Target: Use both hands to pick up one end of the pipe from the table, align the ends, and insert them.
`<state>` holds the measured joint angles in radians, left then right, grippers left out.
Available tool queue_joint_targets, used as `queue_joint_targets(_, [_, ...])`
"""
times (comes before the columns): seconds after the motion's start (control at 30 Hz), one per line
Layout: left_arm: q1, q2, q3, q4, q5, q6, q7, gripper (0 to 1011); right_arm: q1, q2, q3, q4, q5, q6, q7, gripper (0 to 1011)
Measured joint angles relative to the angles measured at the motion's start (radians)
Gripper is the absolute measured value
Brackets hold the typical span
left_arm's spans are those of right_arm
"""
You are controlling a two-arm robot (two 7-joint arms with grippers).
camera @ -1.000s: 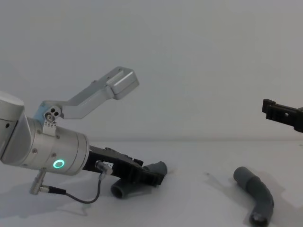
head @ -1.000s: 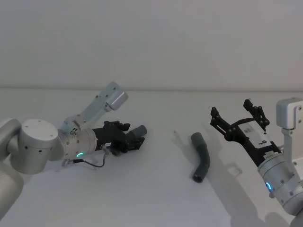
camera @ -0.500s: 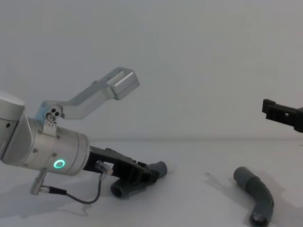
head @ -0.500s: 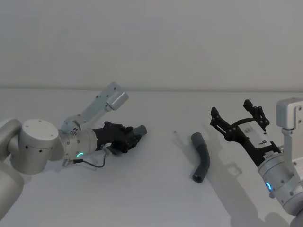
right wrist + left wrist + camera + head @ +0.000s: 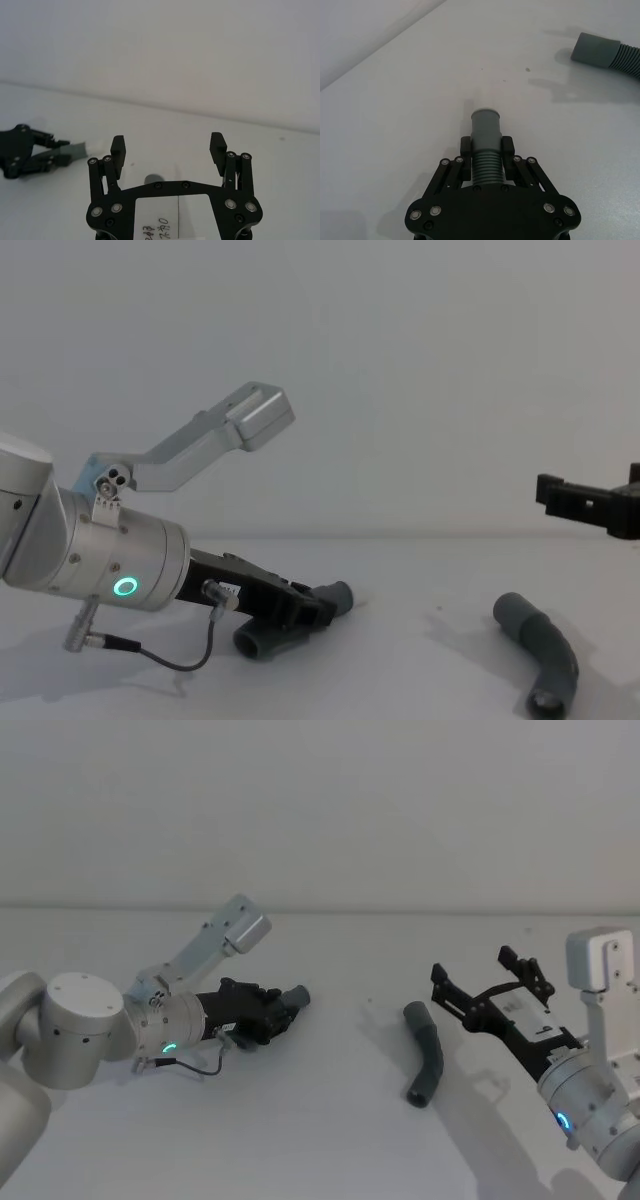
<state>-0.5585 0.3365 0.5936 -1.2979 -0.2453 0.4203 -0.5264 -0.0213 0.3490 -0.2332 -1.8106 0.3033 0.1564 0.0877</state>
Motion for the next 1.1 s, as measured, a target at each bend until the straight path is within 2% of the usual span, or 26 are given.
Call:
queue_joint_targets(0.43, [0.0,0.0,0.0,0.0,0.0,0.0,0.0,347,-0.015,0.018,-0.016,-0.058,0.029,0.2,0.022,1001])
queue_joint_targets(0.67, [0.0,0.0,0.0,0.0,0.0,0.0,0.0,347,-0.013,0.028,-0.03,-0.066,0.026,0.256,0.033,1002])
queue_joint_targets(1.1, [0.0,0.0,0.0,0.0,0.0,0.0,0.0,347,0.009,0.048,-0.049,-0.047,0.002,0.305,0.059,1001])
